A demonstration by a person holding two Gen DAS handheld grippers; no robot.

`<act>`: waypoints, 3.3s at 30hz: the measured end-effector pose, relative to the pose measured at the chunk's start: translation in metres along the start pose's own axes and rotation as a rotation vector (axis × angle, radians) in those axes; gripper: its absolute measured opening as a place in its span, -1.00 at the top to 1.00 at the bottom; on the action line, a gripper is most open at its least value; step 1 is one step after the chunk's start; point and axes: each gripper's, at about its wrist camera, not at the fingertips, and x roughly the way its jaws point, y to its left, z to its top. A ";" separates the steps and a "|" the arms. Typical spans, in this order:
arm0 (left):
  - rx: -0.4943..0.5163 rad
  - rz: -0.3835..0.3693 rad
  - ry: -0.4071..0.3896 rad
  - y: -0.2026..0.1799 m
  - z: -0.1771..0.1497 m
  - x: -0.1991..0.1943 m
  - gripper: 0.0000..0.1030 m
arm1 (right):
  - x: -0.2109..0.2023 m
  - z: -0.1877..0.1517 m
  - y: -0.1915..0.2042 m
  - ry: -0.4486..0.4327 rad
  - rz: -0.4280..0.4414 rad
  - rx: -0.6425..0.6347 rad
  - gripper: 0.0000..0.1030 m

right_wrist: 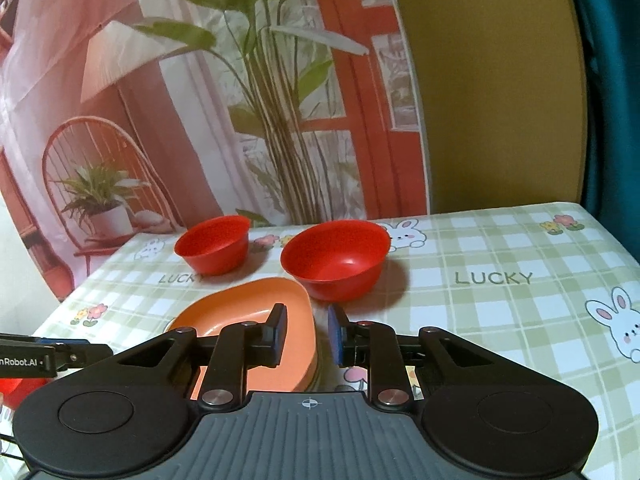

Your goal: Organize plates and bowls

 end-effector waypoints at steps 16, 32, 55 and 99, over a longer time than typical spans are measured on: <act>-0.021 0.015 0.000 0.008 -0.003 -0.008 0.26 | 0.000 -0.008 0.006 0.030 0.017 -0.013 0.58; -0.059 0.025 -0.099 0.024 0.043 -0.025 0.24 | 0.004 0.034 0.021 -0.018 0.065 -0.009 0.53; -0.008 -0.136 -0.076 -0.022 0.097 0.056 -0.02 | 0.059 0.076 -0.025 0.020 -0.035 -0.045 0.53; 0.060 -0.205 0.062 -0.071 0.111 0.132 0.69 | 0.100 0.071 -0.055 0.026 0.021 0.194 0.80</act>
